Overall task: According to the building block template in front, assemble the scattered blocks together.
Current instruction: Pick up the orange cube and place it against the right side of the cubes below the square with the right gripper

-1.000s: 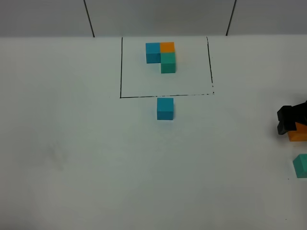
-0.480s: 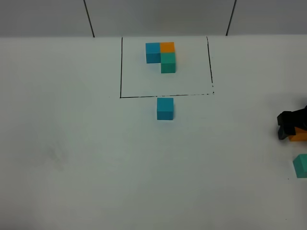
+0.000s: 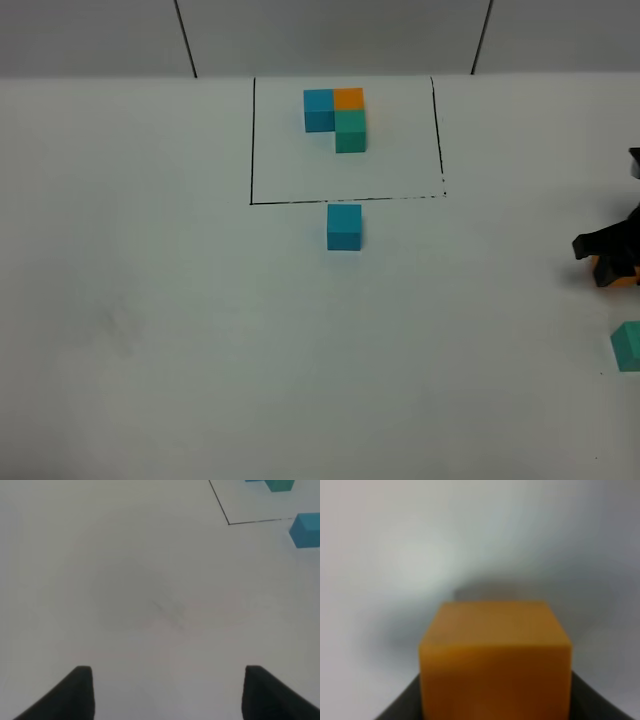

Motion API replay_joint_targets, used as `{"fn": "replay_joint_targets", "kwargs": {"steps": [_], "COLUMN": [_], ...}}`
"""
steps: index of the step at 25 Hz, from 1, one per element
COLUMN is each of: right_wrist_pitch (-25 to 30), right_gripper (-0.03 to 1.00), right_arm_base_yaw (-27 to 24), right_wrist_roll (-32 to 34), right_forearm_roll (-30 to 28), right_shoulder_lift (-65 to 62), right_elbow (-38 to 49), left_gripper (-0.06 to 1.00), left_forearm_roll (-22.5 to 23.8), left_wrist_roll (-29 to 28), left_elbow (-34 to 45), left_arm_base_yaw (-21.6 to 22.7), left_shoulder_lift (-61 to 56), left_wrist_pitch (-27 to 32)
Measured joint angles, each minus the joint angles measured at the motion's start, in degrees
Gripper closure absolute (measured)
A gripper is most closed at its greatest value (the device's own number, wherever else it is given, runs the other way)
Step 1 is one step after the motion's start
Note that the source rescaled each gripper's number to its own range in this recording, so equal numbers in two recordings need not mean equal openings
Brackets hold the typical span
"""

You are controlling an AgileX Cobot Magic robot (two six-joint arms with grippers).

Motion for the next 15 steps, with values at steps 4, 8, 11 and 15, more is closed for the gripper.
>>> {"fn": "replay_joint_targets", "kwargs": {"steps": [4, 8, 11, 15], "right_wrist_pitch": [7.40, 10.17, 12.90, 19.32], "right_gripper": [0.95, 0.95, 0.95, 0.95], "right_arm_base_yaw": [8.02, 16.08, 20.88, 25.91], "right_wrist_roll": [-11.89, -24.76, -28.78, -31.34], "right_forearm_roll": [-0.49, -3.03, -6.36, -11.80], "right_shoulder_lift": [0.05, 0.19, 2.17, 8.43], "right_elbow": [-6.86, -13.37, -18.91, -27.23], "left_gripper": [0.58, 0.58, 0.58, 0.58], "left_forearm_roll": [0.00, 0.00, 0.00, 0.00], "left_wrist_roll": [0.00, 0.00, 0.00, 0.00], "left_elbow": [0.00, 0.00, 0.00, 0.00], "left_arm_base_yaw": [0.00, 0.00, 0.00, 0.00], "left_shoulder_lift": [0.00, 0.00, 0.00, 0.00], "left_wrist_pitch": [0.00, 0.00, 0.00, 0.00]}}
